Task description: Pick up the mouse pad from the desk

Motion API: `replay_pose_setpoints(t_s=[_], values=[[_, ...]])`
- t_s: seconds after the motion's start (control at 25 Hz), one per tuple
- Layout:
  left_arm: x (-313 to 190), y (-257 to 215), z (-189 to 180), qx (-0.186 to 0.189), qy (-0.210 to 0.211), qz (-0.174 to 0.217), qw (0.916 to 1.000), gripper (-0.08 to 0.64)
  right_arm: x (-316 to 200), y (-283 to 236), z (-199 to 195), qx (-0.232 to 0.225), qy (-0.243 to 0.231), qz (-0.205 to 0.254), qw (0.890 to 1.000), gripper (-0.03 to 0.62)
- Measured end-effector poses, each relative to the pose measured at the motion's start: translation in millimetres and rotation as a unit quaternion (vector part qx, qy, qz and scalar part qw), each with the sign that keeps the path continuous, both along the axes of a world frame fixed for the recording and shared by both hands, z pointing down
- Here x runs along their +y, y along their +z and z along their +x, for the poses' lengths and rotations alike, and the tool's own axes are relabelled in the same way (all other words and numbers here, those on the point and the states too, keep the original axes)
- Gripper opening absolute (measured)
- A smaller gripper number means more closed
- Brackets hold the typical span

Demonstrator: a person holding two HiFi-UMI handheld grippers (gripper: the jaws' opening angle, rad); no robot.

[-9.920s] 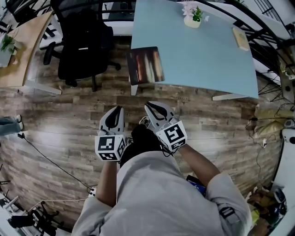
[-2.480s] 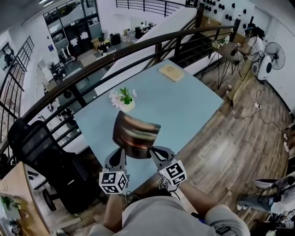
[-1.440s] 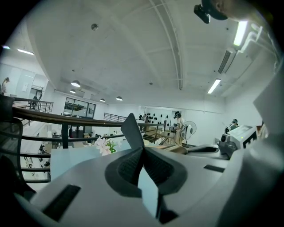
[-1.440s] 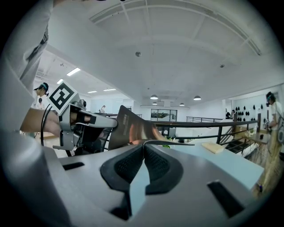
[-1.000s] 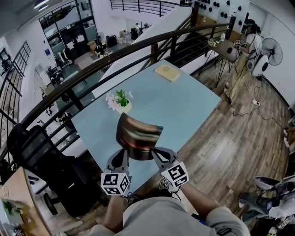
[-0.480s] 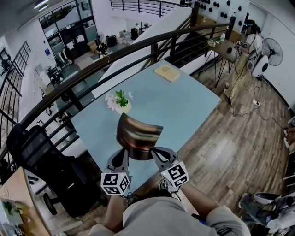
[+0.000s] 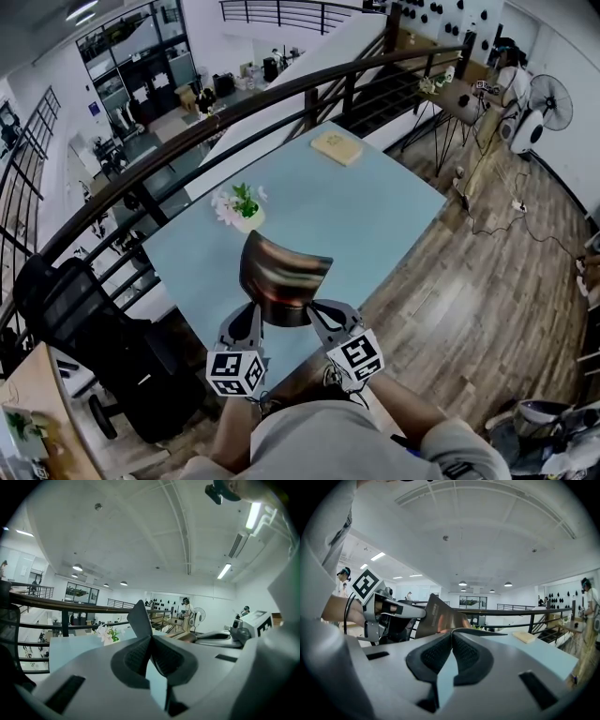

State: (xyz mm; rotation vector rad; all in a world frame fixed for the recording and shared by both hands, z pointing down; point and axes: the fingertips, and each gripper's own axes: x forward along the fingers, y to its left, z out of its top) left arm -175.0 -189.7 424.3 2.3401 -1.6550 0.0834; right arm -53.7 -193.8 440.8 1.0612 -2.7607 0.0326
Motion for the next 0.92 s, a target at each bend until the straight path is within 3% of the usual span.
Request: replay_pose_setpoints(t_s=[0.92], values=[[-2, 4, 17, -0.005, 0.014, -0.006, 0.9999, 0.023, -1, 10, 19, -0.001, 0.016, -0.016, 1.000, 0.017]])
